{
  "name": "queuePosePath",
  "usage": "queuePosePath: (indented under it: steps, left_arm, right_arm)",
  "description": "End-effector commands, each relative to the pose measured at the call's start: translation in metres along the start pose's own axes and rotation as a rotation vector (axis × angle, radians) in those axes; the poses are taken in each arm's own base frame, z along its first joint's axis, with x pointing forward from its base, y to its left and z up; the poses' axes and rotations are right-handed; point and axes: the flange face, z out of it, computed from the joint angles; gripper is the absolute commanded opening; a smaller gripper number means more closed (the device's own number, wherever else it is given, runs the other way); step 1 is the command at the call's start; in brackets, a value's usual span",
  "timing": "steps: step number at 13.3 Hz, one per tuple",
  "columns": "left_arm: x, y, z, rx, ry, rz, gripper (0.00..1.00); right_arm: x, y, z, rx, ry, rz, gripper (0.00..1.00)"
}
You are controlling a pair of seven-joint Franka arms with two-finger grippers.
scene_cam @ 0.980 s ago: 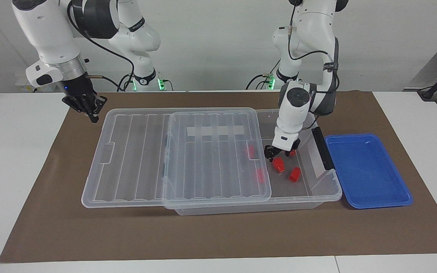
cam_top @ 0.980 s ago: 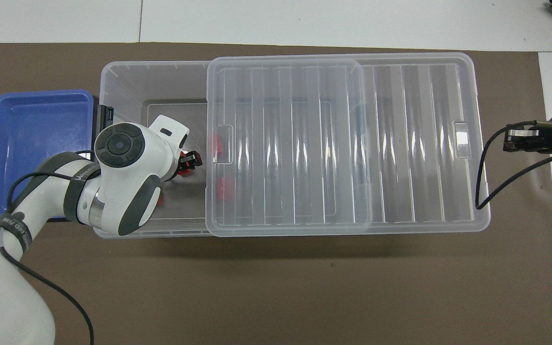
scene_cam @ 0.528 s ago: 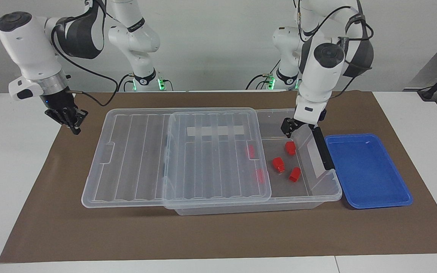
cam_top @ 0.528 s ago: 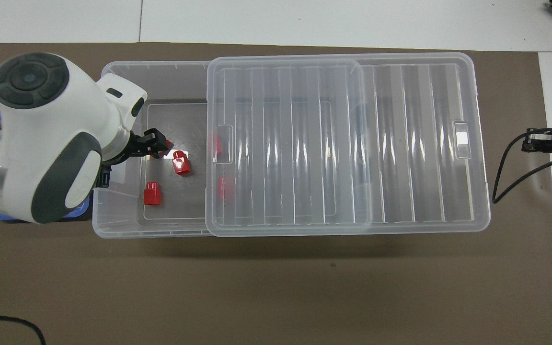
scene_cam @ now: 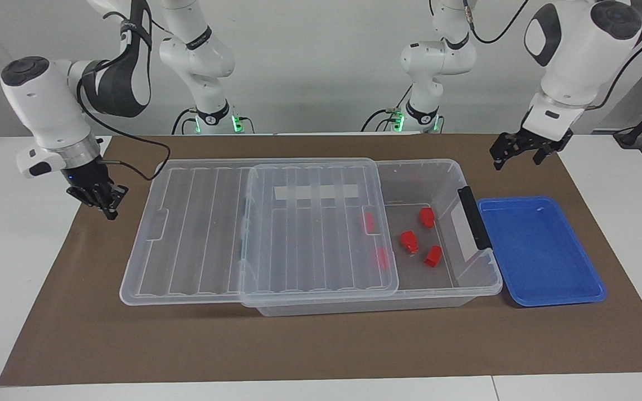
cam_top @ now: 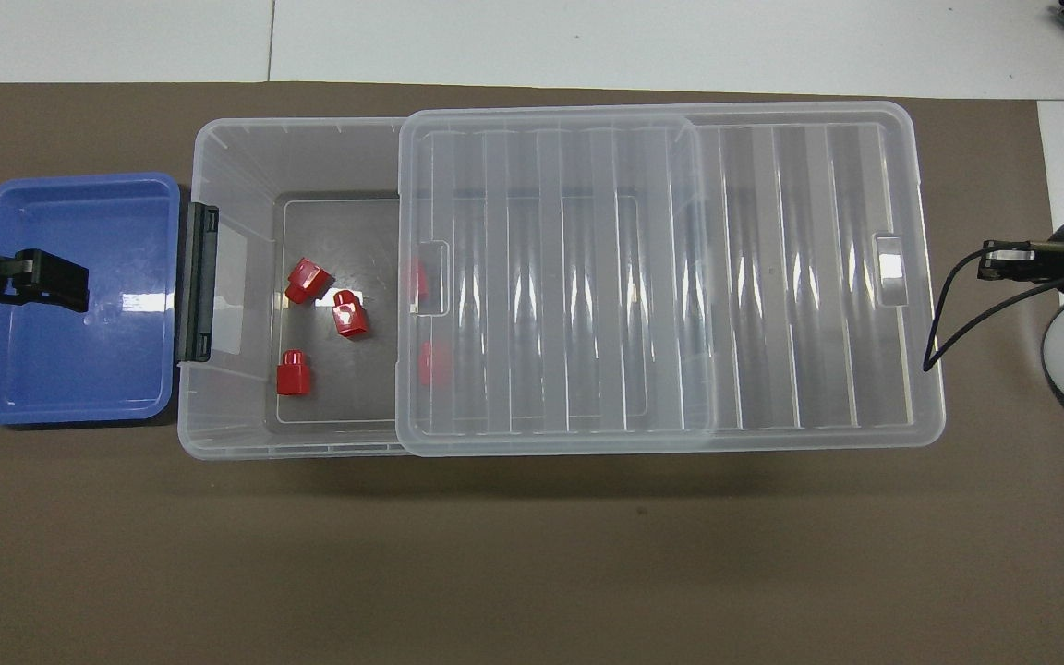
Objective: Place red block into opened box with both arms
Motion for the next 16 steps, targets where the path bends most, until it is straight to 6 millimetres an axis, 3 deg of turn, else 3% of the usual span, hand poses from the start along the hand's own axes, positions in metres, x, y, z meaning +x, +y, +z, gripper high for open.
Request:
queuePosePath:
  steps: [1,10,12,16]
  left_arm:
    - [-0.008,0.004,0.003,-0.011,-0.006,0.029,1.0]
    - [-0.006,0.004,0.003,-0.011,-0.006,0.037,1.0]
    - [0.003,-0.005,0.016,-0.012,-0.029,0.021,1.0]
    - [0.023,-0.002,0.017,-0.012,-0.03,0.025,1.0]
  right_arm:
    - [0.004,-0.019,0.018,0.026,0.001,-0.049,0.0]
    - [-0.01,-0.125,0.019,0.055,-0.014,-0.218,0.0]
    - [-0.016,-0.15,0.017,0.062,-0.018,-0.254,0.0]
    - [-0.031,-0.187,0.014,0.067,-0.044,-0.279,0.0]
